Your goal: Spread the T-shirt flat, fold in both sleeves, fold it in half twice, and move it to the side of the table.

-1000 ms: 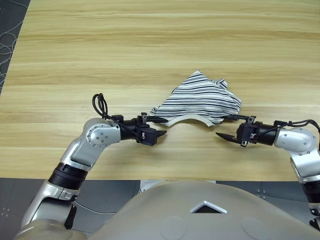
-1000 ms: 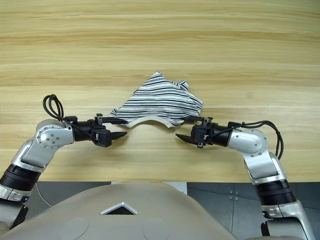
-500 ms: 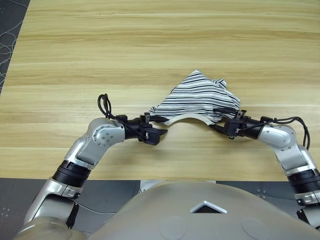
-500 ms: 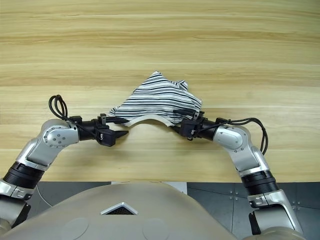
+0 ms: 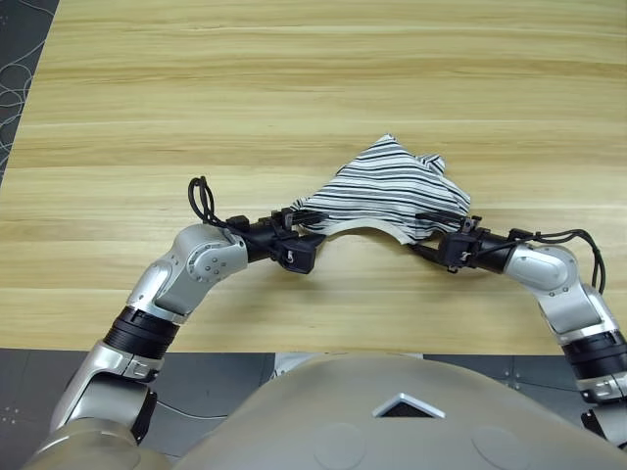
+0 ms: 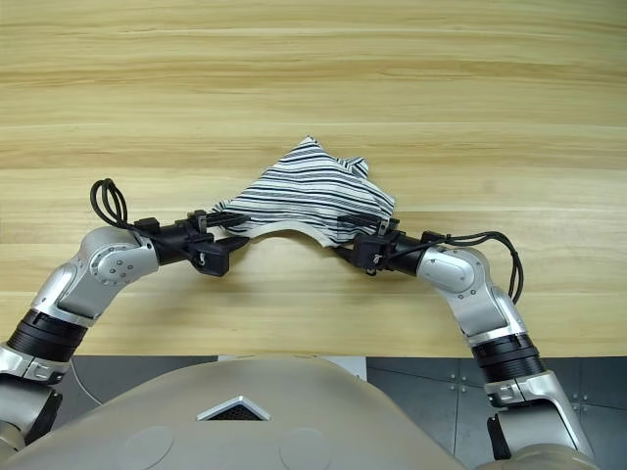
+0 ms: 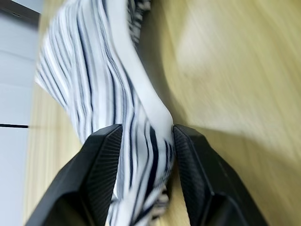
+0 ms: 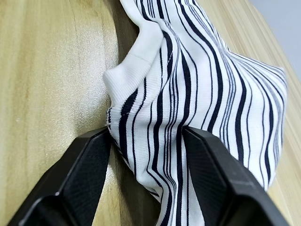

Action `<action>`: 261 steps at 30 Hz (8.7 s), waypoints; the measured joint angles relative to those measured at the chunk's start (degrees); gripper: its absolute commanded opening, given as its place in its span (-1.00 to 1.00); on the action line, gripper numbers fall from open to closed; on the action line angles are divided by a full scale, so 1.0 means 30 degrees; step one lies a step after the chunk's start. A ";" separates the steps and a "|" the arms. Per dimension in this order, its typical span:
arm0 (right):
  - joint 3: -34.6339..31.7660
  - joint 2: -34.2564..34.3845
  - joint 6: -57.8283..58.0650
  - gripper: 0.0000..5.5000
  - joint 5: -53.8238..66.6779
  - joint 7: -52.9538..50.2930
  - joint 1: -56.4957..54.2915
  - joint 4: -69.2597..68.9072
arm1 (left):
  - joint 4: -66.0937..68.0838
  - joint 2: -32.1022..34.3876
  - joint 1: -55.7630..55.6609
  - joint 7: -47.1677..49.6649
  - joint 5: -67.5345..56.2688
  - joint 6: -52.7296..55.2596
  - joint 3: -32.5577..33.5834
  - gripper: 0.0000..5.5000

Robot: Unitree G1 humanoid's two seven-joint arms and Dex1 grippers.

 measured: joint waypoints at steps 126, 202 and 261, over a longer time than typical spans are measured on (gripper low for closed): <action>-0.3696 0.5717 0.3875 -0.40 0.3934 -0.1450 -1.5828 2.0946 | 2.4640 -0.4186 -1.4549 0.1868 -0.7515 0.5955 0.5376 -0.51; -0.1951 0.3088 0.4809 0.37 0.3279 0.1614 -1.3257 1.8810 | 2.6940 -0.8005 -1.5342 0.8321 -0.6799 0.7080 0.8321 -0.47; -0.8719 0.7831 0.9183 0.37 0.5851 -1.0954 -1.7151 2.0360 | 2.6403 -0.8442 -1.6111 0.6639 -0.7120 0.5169 0.8554 -0.47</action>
